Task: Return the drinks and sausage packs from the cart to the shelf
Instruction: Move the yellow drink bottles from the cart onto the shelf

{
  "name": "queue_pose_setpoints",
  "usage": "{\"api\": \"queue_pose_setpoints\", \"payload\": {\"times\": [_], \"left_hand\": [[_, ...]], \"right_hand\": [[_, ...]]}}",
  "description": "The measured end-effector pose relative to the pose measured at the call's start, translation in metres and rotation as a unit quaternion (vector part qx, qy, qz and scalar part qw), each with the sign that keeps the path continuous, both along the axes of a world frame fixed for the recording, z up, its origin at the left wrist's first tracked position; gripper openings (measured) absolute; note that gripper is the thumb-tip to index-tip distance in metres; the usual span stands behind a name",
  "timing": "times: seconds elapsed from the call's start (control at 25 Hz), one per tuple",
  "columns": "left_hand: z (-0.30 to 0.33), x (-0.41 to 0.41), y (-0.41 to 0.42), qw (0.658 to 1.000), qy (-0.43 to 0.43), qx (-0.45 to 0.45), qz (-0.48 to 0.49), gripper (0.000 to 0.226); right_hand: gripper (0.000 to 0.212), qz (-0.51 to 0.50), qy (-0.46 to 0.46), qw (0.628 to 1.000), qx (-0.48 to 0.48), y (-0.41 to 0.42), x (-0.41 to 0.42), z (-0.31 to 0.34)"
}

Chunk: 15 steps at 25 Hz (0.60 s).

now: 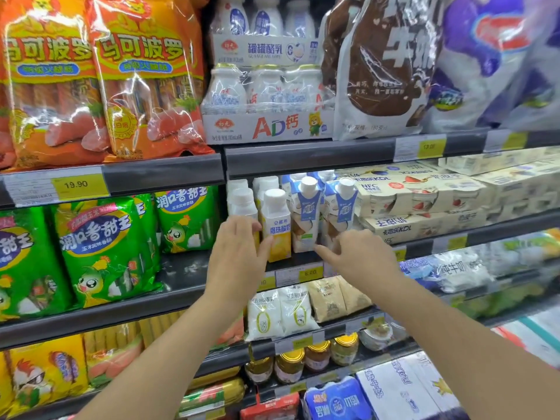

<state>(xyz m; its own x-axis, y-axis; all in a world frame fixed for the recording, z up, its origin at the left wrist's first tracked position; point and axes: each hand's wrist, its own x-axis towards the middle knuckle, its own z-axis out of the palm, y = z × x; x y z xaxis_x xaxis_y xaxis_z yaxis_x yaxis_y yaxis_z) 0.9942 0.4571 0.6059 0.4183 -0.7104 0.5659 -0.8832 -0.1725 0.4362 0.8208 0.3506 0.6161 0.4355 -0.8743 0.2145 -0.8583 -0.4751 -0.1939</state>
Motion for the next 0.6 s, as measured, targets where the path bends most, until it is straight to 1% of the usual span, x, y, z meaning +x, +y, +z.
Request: {"api": "queue_pose_setpoints", "payload": {"times": [0.04, 0.08, 0.16, 0.24, 0.32, 0.4, 0.48, 0.6], "left_hand": [[0.007, -0.02, -0.005, 0.996, -0.037, 0.044, -0.062, 0.025], [0.014, -0.043, -0.013, 0.984, -0.067, 0.108, -0.122, 0.027], [0.018, -0.089, -0.043, 0.937, -0.123, 0.249, -0.212, 0.037], [0.015, -0.134, -0.079, 0.885, -0.172, 0.35, -0.252, 0.049], [0.007, -0.181, -0.117, 0.856, -0.238, 0.38, -0.258, 0.06], [0.001, -0.229, -0.151, 0.845, -0.3, 0.365, -0.251, 0.075], [-0.003, -0.271, -0.176, 0.84, -0.327, 0.355, -0.248, 0.088], [-0.015, -0.351, -0.203, 0.824, -0.336, 0.372, -0.264, 0.093]], "right_hand": [[0.06, -0.013, 0.013, 1.0, -0.005, -0.009, -0.022, 0.001], [0.057, -0.03, 0.029, 0.999, -0.009, -0.02, -0.045, 0.001], [0.057, -0.064, 0.055, 0.996, -0.017, -0.039, -0.098, 0.0], [0.059, -0.097, 0.082, 0.992, -0.011, -0.056, -0.154, -0.008], [0.065, -0.121, 0.106, 0.987, 0.005, -0.067, -0.217, -0.02], [0.076, -0.14, 0.127, 0.982, 0.005, -0.07, -0.28, -0.032], [0.085, -0.155, 0.153, 0.976, 0.006, -0.07, -0.332, -0.038], [0.092, -0.193, 0.167, 0.966, 0.039, -0.067, -0.419, -0.047]]}}
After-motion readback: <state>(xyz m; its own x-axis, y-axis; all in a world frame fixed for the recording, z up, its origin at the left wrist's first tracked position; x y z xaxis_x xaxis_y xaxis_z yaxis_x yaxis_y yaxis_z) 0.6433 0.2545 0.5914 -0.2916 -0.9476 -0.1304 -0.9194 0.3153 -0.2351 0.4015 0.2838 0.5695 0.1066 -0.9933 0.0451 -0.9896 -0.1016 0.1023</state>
